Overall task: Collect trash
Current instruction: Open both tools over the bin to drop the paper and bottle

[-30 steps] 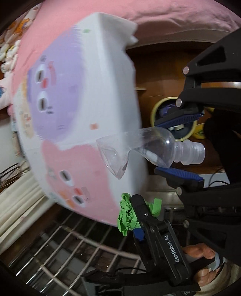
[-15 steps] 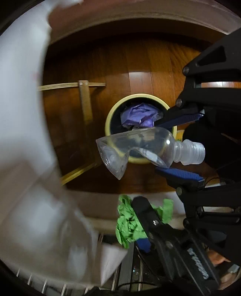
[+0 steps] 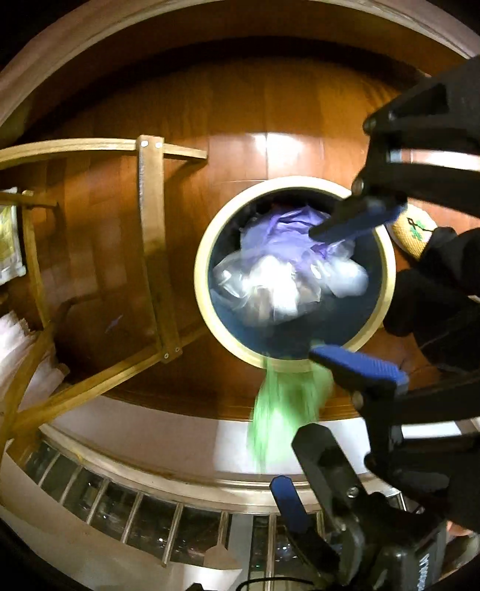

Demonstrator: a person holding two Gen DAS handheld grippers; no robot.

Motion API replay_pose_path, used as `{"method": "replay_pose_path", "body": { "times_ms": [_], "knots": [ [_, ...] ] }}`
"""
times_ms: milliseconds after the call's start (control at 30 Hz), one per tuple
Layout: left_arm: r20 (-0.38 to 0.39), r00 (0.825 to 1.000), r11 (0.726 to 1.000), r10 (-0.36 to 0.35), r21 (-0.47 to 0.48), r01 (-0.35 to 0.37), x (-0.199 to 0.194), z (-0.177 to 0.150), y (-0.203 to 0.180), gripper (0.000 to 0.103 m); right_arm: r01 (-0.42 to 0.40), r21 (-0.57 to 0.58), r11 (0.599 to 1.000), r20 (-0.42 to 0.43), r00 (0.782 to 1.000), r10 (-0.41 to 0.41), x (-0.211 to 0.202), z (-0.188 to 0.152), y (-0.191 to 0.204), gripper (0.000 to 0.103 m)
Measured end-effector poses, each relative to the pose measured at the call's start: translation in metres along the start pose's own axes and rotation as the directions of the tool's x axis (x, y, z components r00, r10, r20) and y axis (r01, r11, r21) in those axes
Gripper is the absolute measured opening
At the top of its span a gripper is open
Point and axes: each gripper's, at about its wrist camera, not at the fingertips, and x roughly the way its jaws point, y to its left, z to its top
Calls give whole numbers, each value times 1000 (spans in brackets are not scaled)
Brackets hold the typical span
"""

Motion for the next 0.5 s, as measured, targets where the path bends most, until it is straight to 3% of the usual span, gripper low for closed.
{"method": "replay_pose_path", "body": {
  "times_ms": [500],
  "knots": [
    [121,991,997,58,38,-63,-52,9,5,100,25,55,998,80,996,-30,-32,1,2,62]
  ]
}}
